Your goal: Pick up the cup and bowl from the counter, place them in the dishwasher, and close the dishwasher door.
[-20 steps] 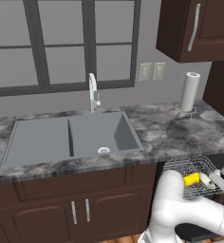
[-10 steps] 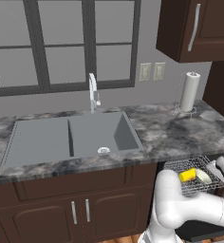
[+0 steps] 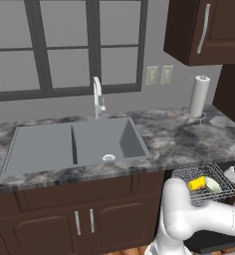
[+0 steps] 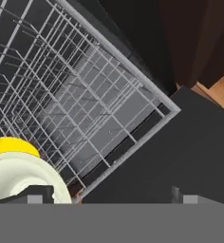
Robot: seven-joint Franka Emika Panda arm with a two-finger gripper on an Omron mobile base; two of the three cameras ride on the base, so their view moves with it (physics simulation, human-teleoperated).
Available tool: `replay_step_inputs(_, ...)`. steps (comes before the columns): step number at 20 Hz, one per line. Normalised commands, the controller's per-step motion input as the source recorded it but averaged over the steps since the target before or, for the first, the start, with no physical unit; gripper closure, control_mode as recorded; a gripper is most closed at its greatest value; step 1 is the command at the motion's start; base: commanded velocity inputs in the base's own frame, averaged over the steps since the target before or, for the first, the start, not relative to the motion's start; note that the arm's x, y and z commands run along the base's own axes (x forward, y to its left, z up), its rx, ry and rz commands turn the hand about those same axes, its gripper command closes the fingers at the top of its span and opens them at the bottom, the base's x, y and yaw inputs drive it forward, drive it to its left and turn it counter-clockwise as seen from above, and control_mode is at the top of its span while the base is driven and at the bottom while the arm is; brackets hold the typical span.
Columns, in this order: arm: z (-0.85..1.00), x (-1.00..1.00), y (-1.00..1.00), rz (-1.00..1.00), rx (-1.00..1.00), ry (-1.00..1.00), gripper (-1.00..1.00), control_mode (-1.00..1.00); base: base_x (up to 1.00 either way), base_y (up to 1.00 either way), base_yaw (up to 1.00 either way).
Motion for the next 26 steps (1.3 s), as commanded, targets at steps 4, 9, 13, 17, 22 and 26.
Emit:
replay_step_inputs(4,0.0,-0.43,-0.1,0.0,0.0,-0.02,-1.0,-1.0,0.0,0.0,0.0)
replay_step_inputs(9,0.0,-0.19,-0.02,0.0,-0.02,0.0,-1.0,-1.0,0.0,0.0,0.0)
replay_step_inputs(13,0.0,-0.16,0.02,0.0,-0.06,0.0,-1.0,-1.0,0.0,0.0,0.0)
replay_step_inputs(17,0.01,-0.24,0.01,0.0,-0.03,-0.01,-1.0,-1.0,0.0,0.0,0.0)
replay_step_inputs(22,0.0,-0.33,0.01,0.0,-0.01,-0.01,-1.0,-1.0,0.0,0.0,0.0)
replay_step_inputs(26,0.0,-0.42,0.02,0.0,0.0,-0.02,-1.0,-1.0,0.0,0.0,0.0)
